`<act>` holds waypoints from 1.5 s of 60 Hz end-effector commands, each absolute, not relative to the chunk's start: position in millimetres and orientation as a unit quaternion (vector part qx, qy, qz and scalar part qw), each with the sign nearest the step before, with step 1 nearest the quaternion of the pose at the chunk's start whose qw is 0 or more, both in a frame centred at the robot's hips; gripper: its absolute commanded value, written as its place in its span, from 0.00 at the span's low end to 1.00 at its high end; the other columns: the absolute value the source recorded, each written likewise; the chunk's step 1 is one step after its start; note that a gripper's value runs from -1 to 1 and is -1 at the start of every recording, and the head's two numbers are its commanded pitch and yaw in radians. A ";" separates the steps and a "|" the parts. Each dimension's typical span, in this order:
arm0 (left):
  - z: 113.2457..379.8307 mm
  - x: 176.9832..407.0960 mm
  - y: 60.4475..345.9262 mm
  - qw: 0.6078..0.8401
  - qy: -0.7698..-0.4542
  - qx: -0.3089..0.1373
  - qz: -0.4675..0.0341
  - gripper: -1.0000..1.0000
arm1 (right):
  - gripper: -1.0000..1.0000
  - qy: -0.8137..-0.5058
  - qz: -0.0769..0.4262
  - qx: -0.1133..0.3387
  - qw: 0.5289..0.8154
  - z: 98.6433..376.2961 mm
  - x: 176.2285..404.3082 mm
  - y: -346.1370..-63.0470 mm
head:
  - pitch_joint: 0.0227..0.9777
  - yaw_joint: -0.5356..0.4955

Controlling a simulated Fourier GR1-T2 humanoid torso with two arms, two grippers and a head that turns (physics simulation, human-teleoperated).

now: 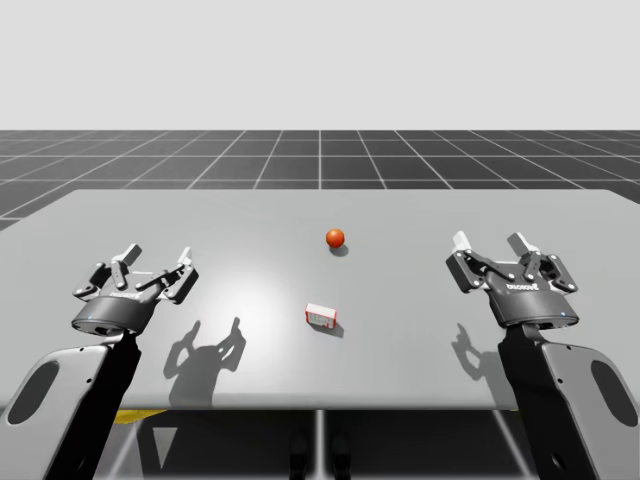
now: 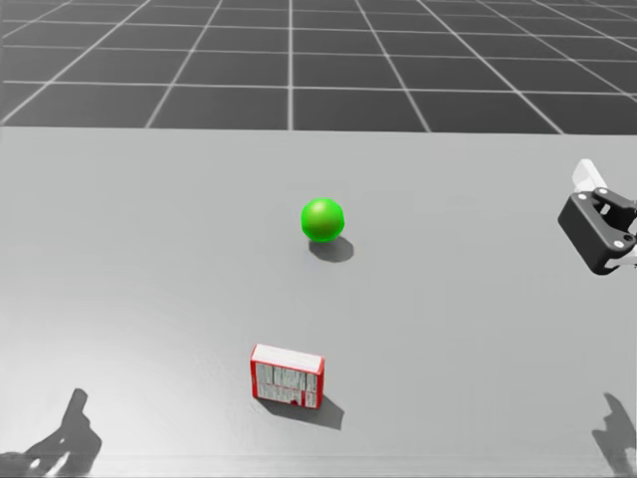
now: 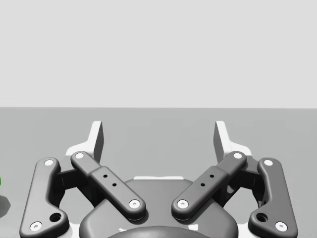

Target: Watch the red light. When it turns green, pick up the object.

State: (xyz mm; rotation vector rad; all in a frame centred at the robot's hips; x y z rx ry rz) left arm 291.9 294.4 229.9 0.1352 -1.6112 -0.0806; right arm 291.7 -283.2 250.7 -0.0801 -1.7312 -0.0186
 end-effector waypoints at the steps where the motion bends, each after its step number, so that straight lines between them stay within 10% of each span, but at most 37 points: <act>1: 230.3 291.9 294.8 0.690 -0.720 0.060 -0.036 0.00 | 0.00 -0.761 -0.008 -0.035 0.648 250.9 291.7 -283.5 | 0.71 0.47; 39: 232.4 290.2 288.7 0.691 -0.720 0.050 -0.035 0.00 | 0.00 -0.761 -0.007 -0.036 0.648 251.9 291.0 -281.0 | 0.91 0.50; 64: 245.2 228.2 232.2 0.689 -0.708 -0.078 -0.136 0.00 | 0.00 -0.761 -0.007 -0.038 0.648 251.4 289.7 -279.5 | 0.90 0.51; 90: 179.6 186.5 174.4 0.734 -0.631 -0.170 -0.184 0.00 | 0.00 -0.760 -0.005 -0.037 0.649 251.0 288.8 -278.8 | 0.90 0.51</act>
